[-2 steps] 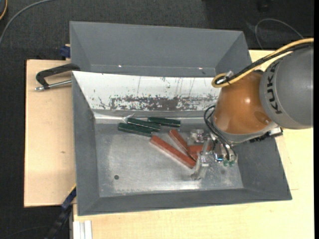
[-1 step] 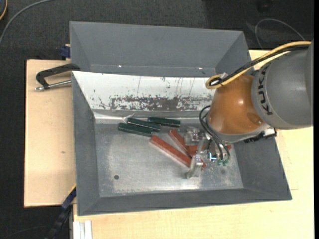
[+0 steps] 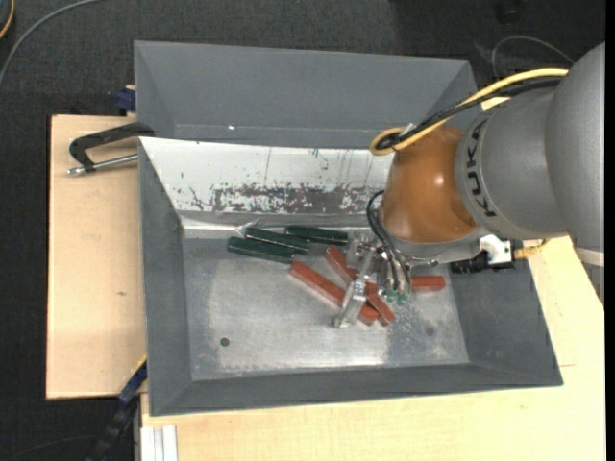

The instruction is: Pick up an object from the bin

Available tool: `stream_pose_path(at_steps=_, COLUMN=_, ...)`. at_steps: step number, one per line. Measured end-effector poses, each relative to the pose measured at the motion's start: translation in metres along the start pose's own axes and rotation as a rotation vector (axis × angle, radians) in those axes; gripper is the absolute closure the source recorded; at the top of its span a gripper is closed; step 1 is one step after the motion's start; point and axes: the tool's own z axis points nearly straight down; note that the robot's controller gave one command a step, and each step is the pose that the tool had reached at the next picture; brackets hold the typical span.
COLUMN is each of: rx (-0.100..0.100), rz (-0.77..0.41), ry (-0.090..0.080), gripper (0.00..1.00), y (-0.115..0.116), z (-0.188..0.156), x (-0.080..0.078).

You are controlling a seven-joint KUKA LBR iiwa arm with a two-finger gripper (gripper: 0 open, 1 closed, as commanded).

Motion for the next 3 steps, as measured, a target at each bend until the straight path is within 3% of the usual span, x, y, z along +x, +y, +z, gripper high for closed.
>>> stream_pose_path(at_steps=1, rx=-0.002, rz=0.000, ry=0.000, gripper=1.00, y=0.000, z=-0.002, x=-0.001)
stream_pose_path(at_steps=2, rx=-0.003, rz=-0.424, ry=-0.004, gripper=1.00, y=-0.021, z=-0.003, x=-0.002)
stream_pose_path(at_steps=3, rx=-0.002, rz=-0.389, ry=-0.009, gripper=1.00, y=0.003, z=-0.185, x=-0.003)
